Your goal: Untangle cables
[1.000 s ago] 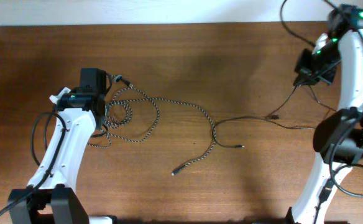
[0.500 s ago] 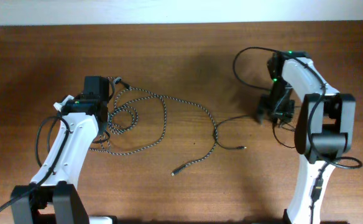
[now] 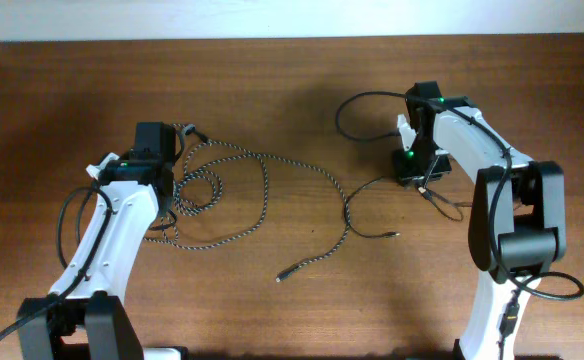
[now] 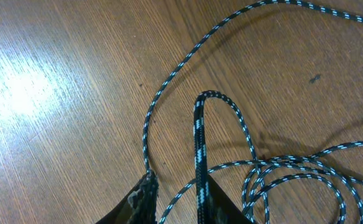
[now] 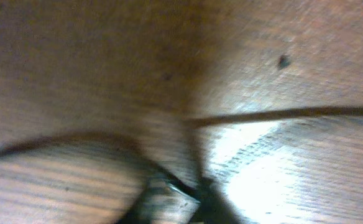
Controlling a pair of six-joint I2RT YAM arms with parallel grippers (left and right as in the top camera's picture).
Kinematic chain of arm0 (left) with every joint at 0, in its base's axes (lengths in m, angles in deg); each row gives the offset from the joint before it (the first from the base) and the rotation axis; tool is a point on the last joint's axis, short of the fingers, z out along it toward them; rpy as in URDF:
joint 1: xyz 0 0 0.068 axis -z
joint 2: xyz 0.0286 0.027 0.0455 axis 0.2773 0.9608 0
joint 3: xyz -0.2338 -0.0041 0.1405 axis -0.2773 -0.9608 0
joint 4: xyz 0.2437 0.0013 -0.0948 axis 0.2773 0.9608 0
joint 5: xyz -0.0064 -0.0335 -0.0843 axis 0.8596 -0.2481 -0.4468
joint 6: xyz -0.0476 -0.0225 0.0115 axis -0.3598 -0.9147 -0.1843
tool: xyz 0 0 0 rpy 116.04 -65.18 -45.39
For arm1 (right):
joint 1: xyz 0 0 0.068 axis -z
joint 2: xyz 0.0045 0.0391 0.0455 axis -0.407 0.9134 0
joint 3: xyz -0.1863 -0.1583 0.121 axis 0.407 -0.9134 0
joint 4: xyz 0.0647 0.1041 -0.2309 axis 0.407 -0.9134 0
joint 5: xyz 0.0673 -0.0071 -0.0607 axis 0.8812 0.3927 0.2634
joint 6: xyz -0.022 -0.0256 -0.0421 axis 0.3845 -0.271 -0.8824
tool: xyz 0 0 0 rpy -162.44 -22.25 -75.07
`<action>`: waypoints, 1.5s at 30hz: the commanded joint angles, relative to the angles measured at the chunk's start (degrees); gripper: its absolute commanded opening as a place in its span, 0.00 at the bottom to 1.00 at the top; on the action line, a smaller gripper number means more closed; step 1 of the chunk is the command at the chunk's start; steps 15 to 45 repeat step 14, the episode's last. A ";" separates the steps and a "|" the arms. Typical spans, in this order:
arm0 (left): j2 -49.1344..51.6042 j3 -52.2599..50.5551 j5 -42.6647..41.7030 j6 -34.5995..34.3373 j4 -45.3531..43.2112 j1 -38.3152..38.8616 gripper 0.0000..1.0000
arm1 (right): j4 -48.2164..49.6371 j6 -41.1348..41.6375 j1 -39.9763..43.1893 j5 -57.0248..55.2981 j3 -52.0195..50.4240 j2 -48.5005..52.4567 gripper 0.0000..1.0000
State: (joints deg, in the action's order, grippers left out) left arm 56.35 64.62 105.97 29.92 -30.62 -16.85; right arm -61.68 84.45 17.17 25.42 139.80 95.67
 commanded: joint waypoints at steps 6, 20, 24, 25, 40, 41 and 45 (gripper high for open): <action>-0.35 -0.35 -0.04 -0.70 -0.09 -0.13 0.27 | -17.79 2.12 5.16 11.10 23.69 3.76 0.04; -0.35 -0.35 -0.04 -0.72 -0.13 -0.13 0.27 | -26.97 7.74 24.28 1.55 75.14 3.76 0.04; -0.35 -0.35 -0.04 -0.72 -0.13 -0.13 0.27 | -26.97 7.74 24.28 1.55 75.14 3.76 0.04; -0.35 -0.35 -0.04 -0.72 -0.13 -0.13 0.27 | -26.97 7.74 24.28 1.55 75.14 3.76 0.04; -0.35 -0.35 -0.04 -0.72 -0.13 -0.13 0.27 | -26.97 7.74 24.28 1.55 75.14 3.76 0.04; -0.35 -0.35 -0.04 -0.72 -0.13 -0.13 0.27 | -26.97 7.74 24.28 1.55 75.14 3.76 0.04; -0.35 -0.35 -0.04 -0.72 -0.13 -0.13 0.27 | -26.97 7.74 24.28 1.55 75.14 3.76 0.04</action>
